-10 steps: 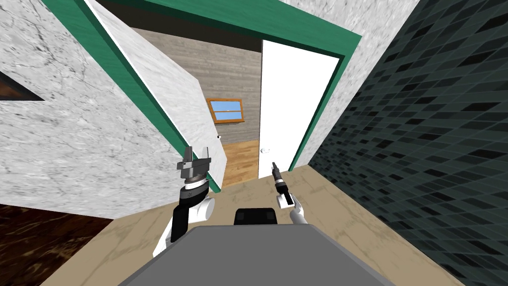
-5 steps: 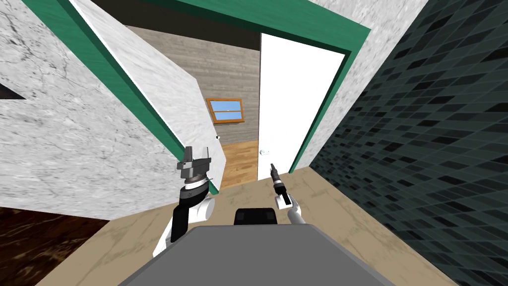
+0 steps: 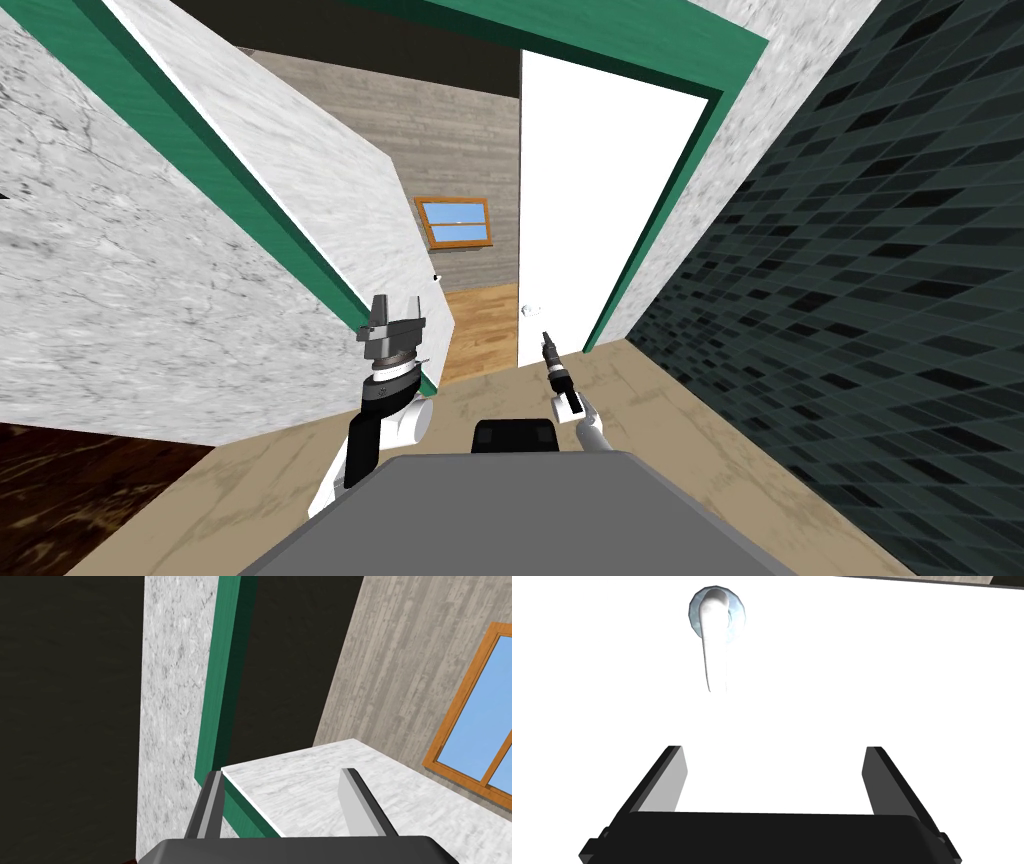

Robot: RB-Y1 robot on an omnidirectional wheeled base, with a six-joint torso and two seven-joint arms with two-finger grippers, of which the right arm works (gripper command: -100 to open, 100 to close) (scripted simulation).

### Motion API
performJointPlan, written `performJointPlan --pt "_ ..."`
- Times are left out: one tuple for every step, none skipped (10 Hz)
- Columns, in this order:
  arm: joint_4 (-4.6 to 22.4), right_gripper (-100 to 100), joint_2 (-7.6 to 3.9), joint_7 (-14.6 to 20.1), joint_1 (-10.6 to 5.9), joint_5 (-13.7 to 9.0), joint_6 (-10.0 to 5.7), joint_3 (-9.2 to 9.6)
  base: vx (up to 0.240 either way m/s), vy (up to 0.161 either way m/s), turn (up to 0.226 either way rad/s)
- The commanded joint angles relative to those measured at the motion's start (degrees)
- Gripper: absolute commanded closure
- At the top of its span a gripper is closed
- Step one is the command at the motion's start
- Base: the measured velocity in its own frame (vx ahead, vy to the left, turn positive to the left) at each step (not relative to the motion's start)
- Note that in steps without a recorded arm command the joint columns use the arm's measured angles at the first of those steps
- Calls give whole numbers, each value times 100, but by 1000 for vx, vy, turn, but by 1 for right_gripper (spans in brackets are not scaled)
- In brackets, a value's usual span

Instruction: Push the door open

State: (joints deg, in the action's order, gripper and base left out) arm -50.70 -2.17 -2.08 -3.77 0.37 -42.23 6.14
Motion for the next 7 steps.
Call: performJointPlan --pt "206 -100 34 6 -80 -16 -56 13 85 -72 25" --pt "307 -100 59 7 -118 -25 -77 23 91 -59 22" --pt "509 -100 107 11 -193 -41 -118 43 114 -87 31" --pt "594 -100 132 12 -225 -48 -136 52 99 -79 34" --pt "674 -100 157 13 -255 -55 -152 60 87 -53 16" --pt "755 -100 182 14 -285 -62 -169 68 72 -49 14" --pt "835 -100 207 16 -315 -68 -185 76 53 -46 15"
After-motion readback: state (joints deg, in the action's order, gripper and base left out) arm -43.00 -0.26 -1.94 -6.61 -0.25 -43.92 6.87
